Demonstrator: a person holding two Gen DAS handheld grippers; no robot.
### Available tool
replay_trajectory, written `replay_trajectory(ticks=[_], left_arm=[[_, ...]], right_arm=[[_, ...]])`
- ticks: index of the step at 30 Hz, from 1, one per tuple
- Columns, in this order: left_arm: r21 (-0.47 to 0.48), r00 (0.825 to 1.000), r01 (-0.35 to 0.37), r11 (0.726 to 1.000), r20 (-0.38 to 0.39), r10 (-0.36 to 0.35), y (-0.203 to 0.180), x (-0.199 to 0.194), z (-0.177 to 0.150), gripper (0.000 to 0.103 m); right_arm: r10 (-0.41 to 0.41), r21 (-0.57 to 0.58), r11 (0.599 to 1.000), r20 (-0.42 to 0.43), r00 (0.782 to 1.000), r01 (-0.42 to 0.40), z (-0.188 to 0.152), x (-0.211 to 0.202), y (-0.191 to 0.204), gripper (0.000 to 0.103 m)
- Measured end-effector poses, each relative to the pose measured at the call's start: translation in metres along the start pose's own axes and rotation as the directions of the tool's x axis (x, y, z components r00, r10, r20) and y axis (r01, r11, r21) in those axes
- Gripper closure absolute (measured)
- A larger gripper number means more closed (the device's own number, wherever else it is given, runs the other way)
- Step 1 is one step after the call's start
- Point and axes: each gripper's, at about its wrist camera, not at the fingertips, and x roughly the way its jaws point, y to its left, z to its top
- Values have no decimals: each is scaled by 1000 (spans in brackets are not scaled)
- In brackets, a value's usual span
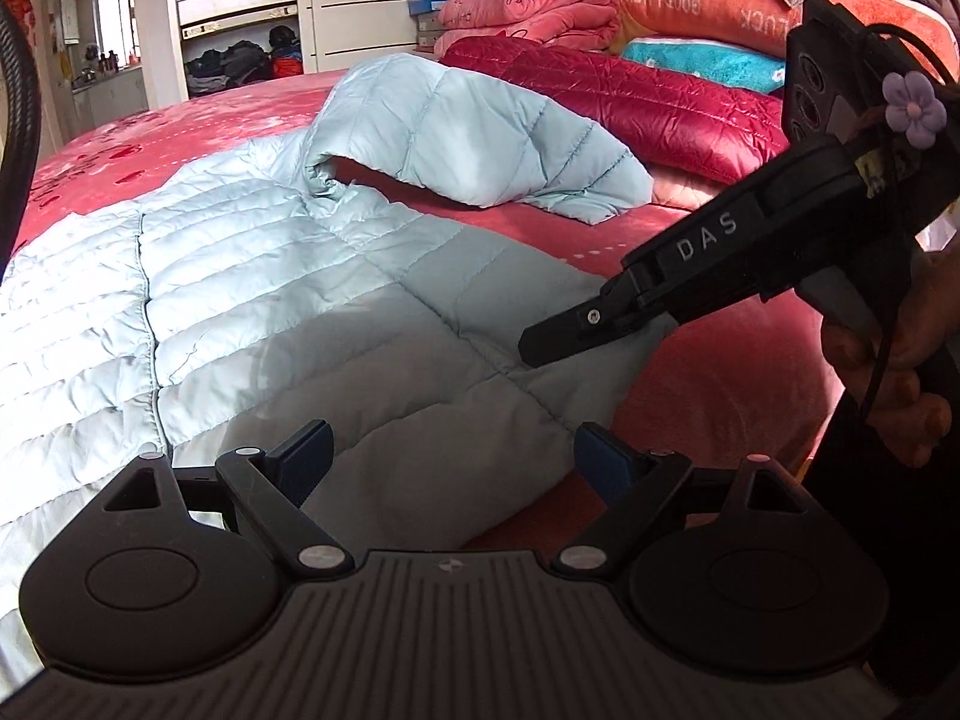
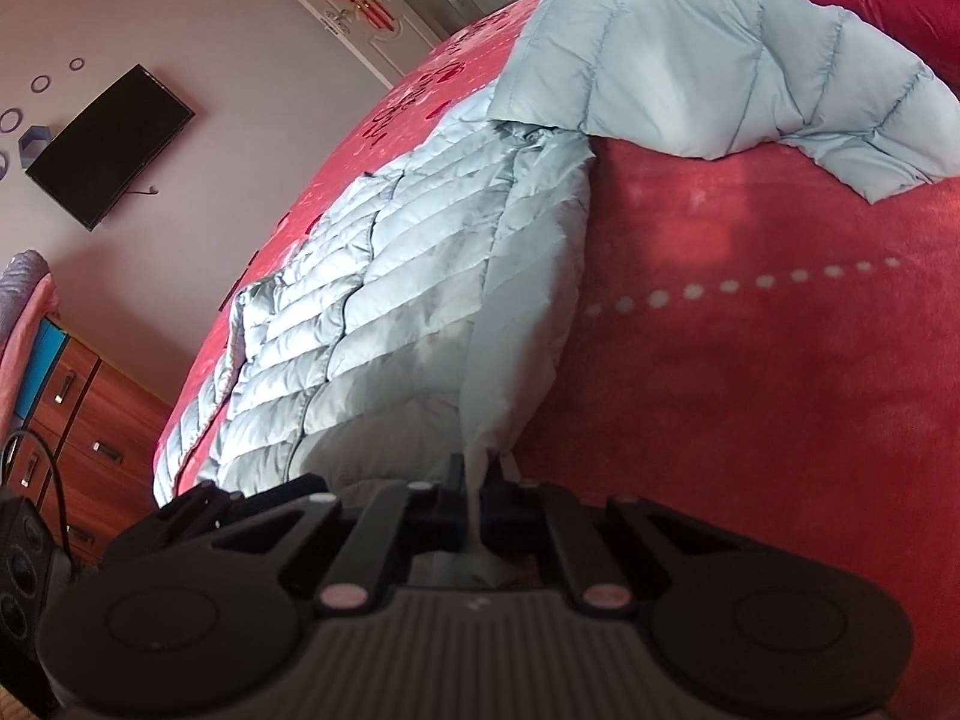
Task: Fold large clothes
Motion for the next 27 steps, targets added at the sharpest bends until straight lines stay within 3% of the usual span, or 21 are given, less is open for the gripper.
replay_trajectory(ticks=[5, 10, 16, 18, 20, 23, 27], left_arm=[[-5, 999, 48, 999, -22, -48, -3, -13, -9, 0], [3, 999, 40, 999, -26, -40, -4, -21, -7, 0], [-41, 1000, -6, 999, 9, 6, 3, -19, 6, 0], [-61, 1000, -16, 998, 24, 18, 7, -12, 12, 0], [-92, 999, -26, 995, 34, 29, 11, -4, 17, 0], [-137, 998, -38, 990, 44, 45, 15, 10, 24, 0], [-172, 997, -39, 984, 62, 51, 16, 28, 37, 0]], right_arm=[[-7, -80, 997, -59, 998, 2, -17, 1, 24, 103], [-46, -108, 993, -77, 996, 37, -21, 2, 29, 102], [-54, -34, 998, 33, 998, 55, -12, -23, 16, 96], [-70, 0, 998, 84, 994, 70, -9, -33, 9, 80], [-107, 43, 994, 155, 982, 102, -6, -44, 0, 66], [-160, 119, 984, 245, 956, 134, 3, -57, -20, 63], [-283, 227, 950, 347, 894, 213, 17, -66, -49, 53]])
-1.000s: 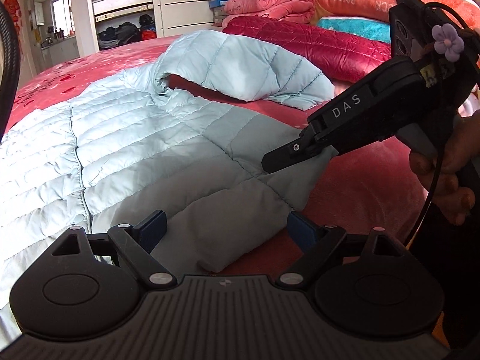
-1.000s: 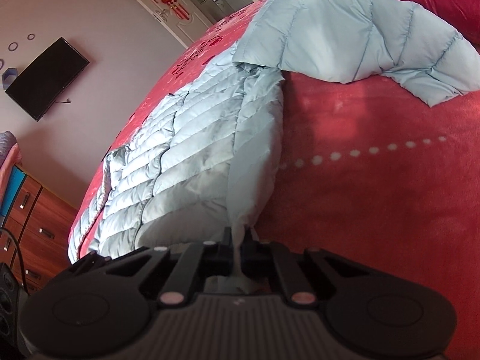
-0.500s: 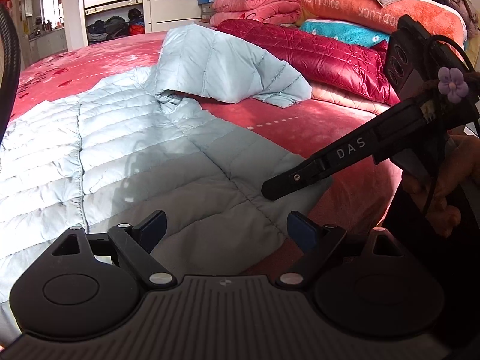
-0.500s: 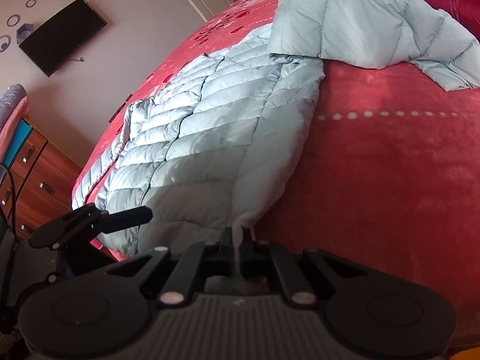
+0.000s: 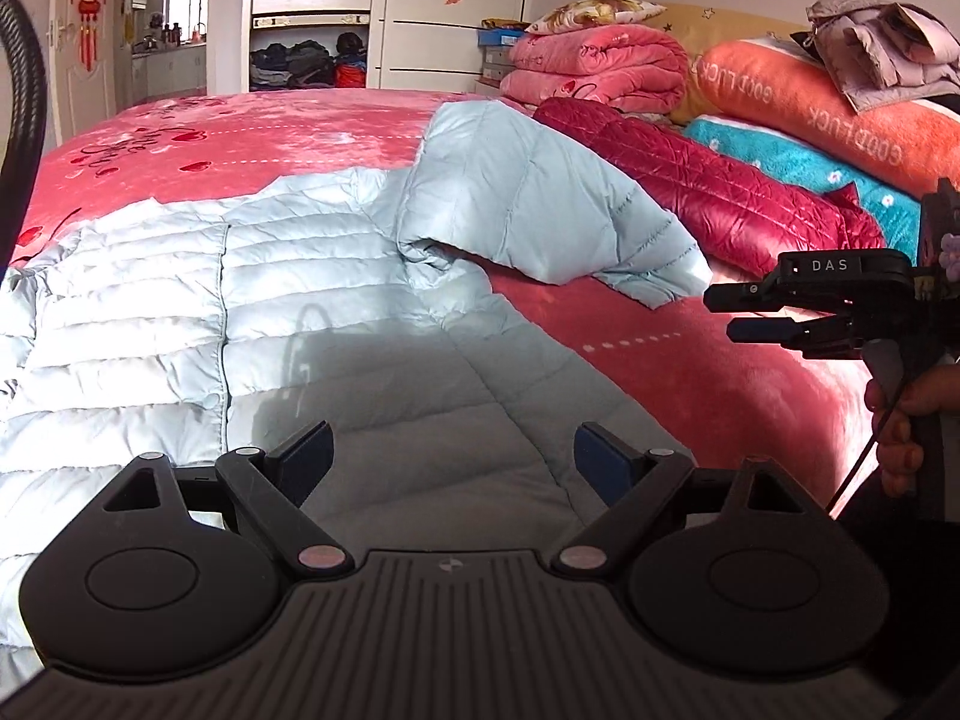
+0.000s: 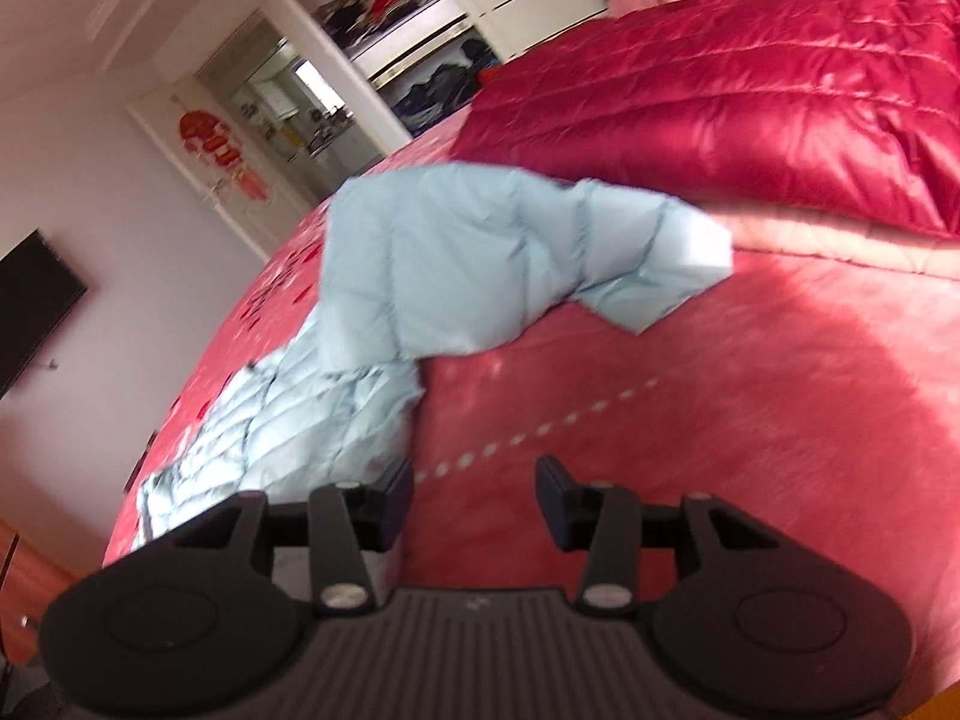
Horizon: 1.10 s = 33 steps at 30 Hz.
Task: Fold large clothes
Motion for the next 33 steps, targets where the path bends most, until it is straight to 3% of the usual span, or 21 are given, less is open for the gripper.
replay_trajectory(ticks=[3, 6, 12, 20, 25, 28, 33], left_arm=[[-13, 1000, 10, 1000, 10, -10, -6, 15, 10, 0], [-30, 1000, 18, 999, 19, -17, -15, 28, 19, 0], [-63, 999, 35, 997, 7, -34, -27, 54, 29, 0], [-81, 999, 38, 996, -7, -39, -11, 58, 22, 0], [-109, 999, 40, 993, 12, -39, -1, 57, 24, 0], [-121, 999, 42, 992, 21, -40, 1, 59, 25, 0], [-136, 999, 26, 990, 23, -23, 1, 64, 26, 0]], right_arm=[[-102, 32, 995, 96, 990, 99, 16, 6, -16, 33], [-161, 51, 987, 130, 978, 155, 29, 18, -30, 26], [-235, 7, 972, 134, 963, 237, 51, 50, -52, 22], [-254, -126, 956, 106, 962, 266, 70, 88, -61, 23], [-242, -196, 946, 98, 965, 257, 74, 98, -60, 26], [-237, -233, 939, 95, 967, 254, 78, 104, -61, 34], [-224, -264, 937, 54, 973, 231, 79, 109, -60, 70]])
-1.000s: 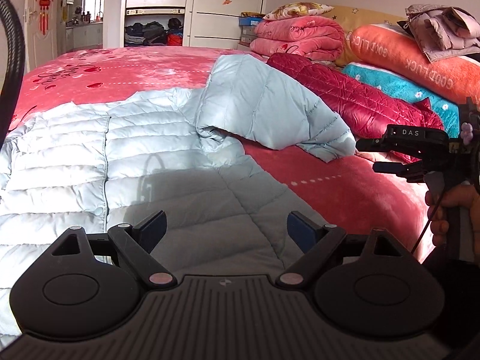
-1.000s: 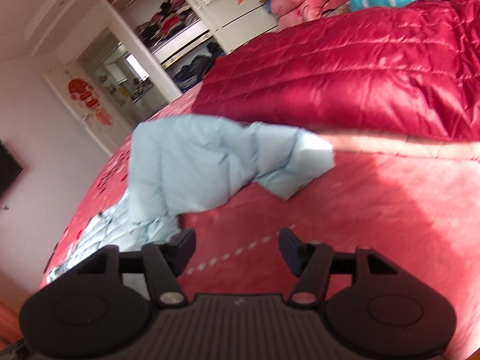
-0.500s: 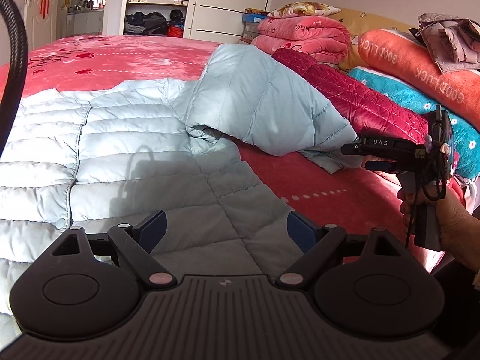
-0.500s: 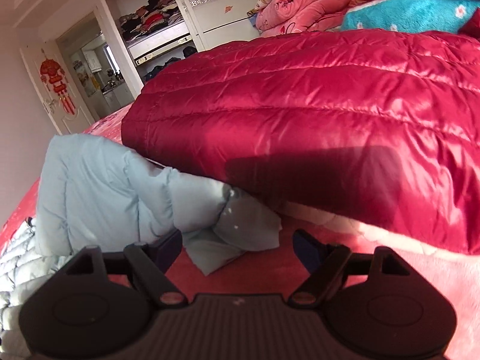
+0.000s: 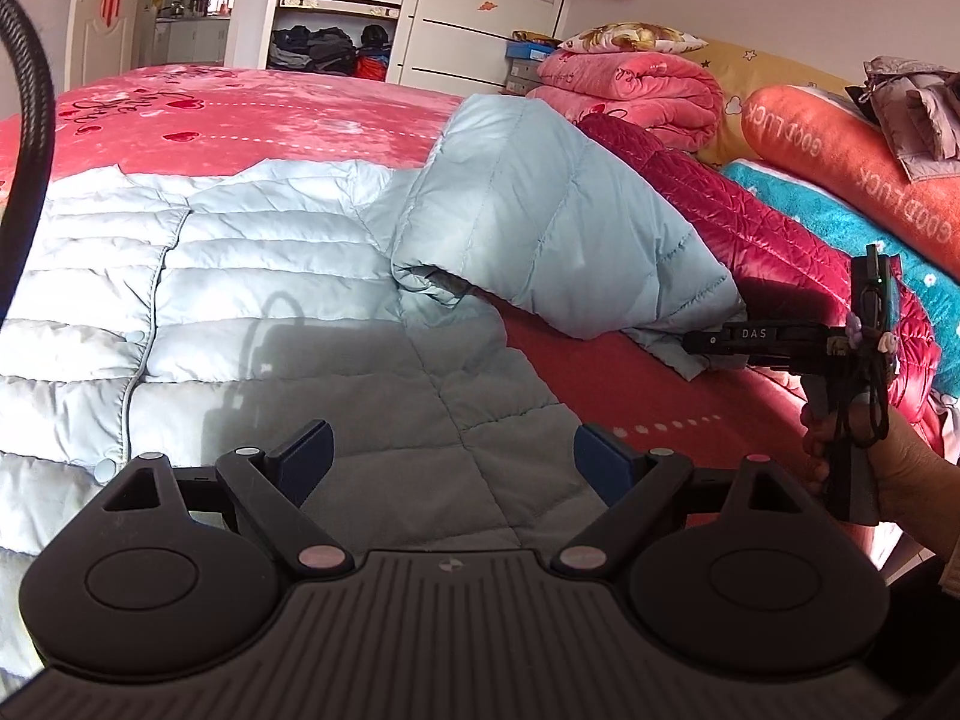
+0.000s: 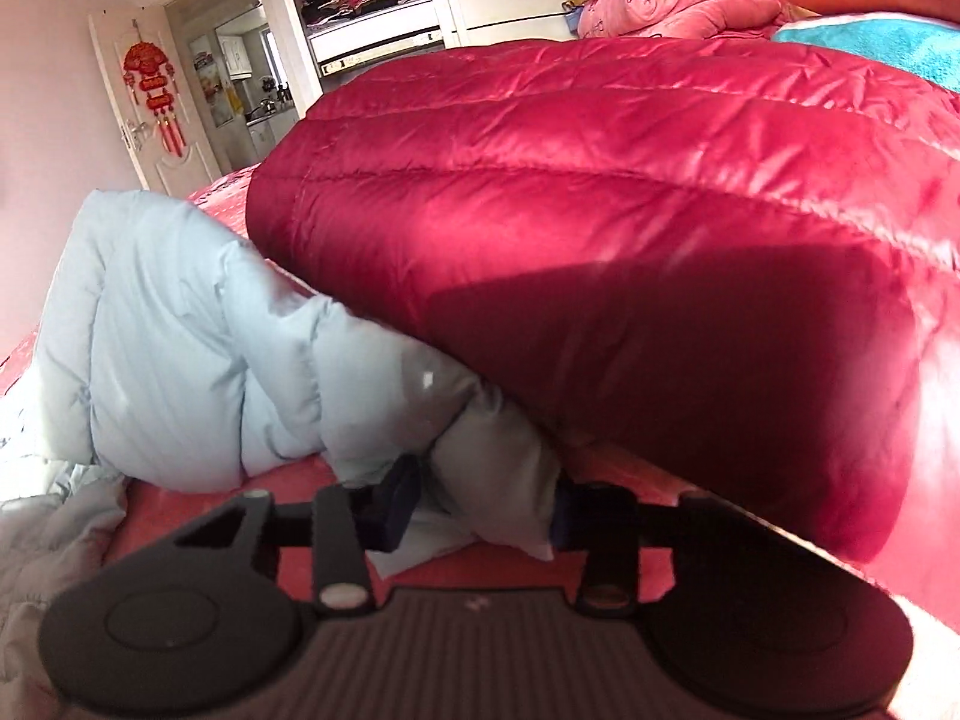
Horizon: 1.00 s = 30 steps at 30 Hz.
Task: Fold large clothes
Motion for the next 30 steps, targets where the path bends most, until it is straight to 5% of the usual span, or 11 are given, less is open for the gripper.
replay_trajectory(ticks=[6, 13, 17, 22, 30], left_arm=[[-5, 1000, -9, 1000, 17, 9, -4, 0, 3, 0], [-21, 999, -21, 1000, 43, 21, -1, -3, 9, 0], [-38, 996, -25, 999, 80, 28, 9, -9, 18, 0], [-67, 989, -37, 997, 143, 46, 25, -15, 32, 0], [-119, 971, -97, 988, 208, 120, 56, -22, 44, 0]], right_arm=[[31, -13, 999, -9, 999, -31, 3, -7, 2, 94], [128, 16, 992, -40, 991, -127, 8, -22, 8, 99], [265, 96, 961, -69, 962, -258, 7, -37, 8, 100], [450, 204, 882, -99, 888, -424, 3, -57, 16, 100], [693, 291, 704, -81, 716, -648, 20, -104, 51, 100]])
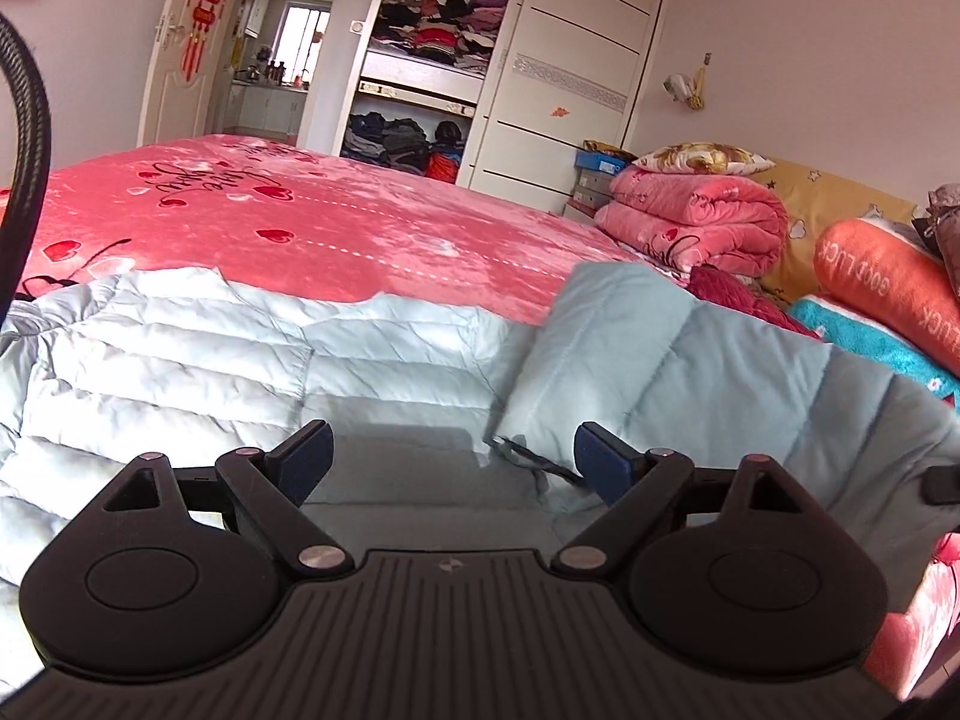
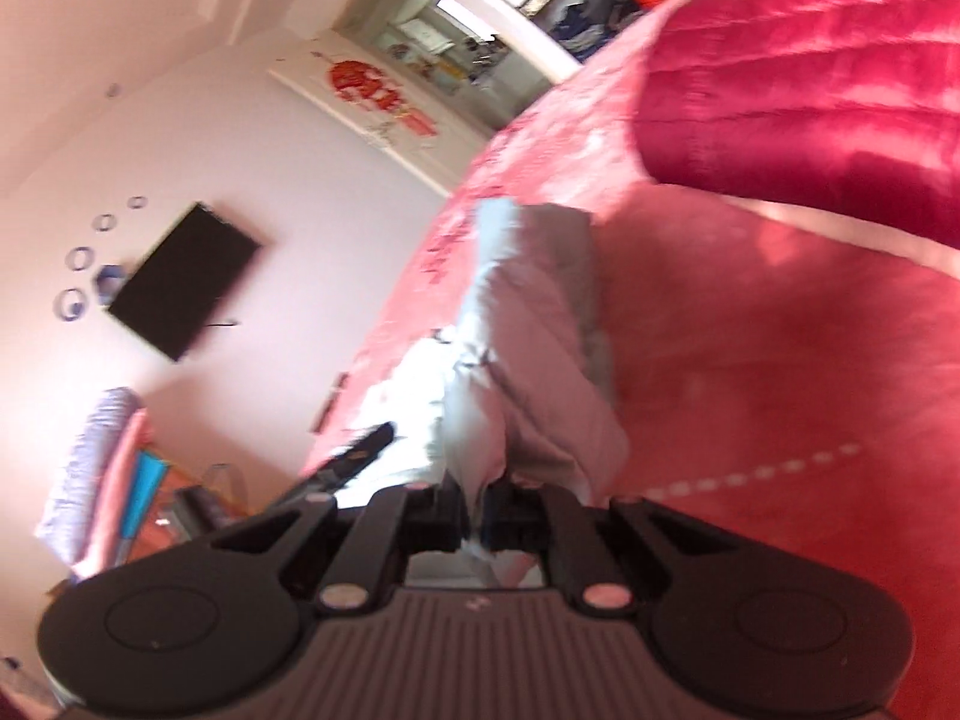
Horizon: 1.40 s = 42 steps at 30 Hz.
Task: Fold large clothes
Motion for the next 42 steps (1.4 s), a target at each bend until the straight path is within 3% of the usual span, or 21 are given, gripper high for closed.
replay_trajectory(ticks=[6, 11, 16, 19, 24, 32, 42], left_arm=[[-66, 997, -60, 996, 38, 63, 27, -4, 12, 0], [-123, 991, -88, 988, 90, 100, 53, -18, 26, 0], [-215, 982, -123, 969, 115, 151, 82, -32, 34, 0], [-262, 976, -142, 954, 126, 180, 92, -42, 36, 0], [-355, 963, -174, 919, 134, 234, 109, -54, 41, 0], [-466, 950, -214, 859, 107, 295, 124, -58, 43, 0], [-512, 952, -216, 831, 79, 297, 136, -64, 40, 0]], right_arm=[[189, -101, 977, 1, 982, -187, 26, -3, 77, 100], [244, -248, 938, -22, 969, -242, 59, 14, 143, 100], [217, -376, 898, -67, 974, -226, 79, 55, 180, 100], [146, -495, 851, -99, 984, -176, 92, 96, 201, 100], [77, -534, 829, -182, 980, -164, 108, 166, 210, 100], [9, -507, 848, -279, 960, -155, 106, 273, 207, 99], [-48, -433, 895, -332, 942, -107, 87, 357, 179, 97]])
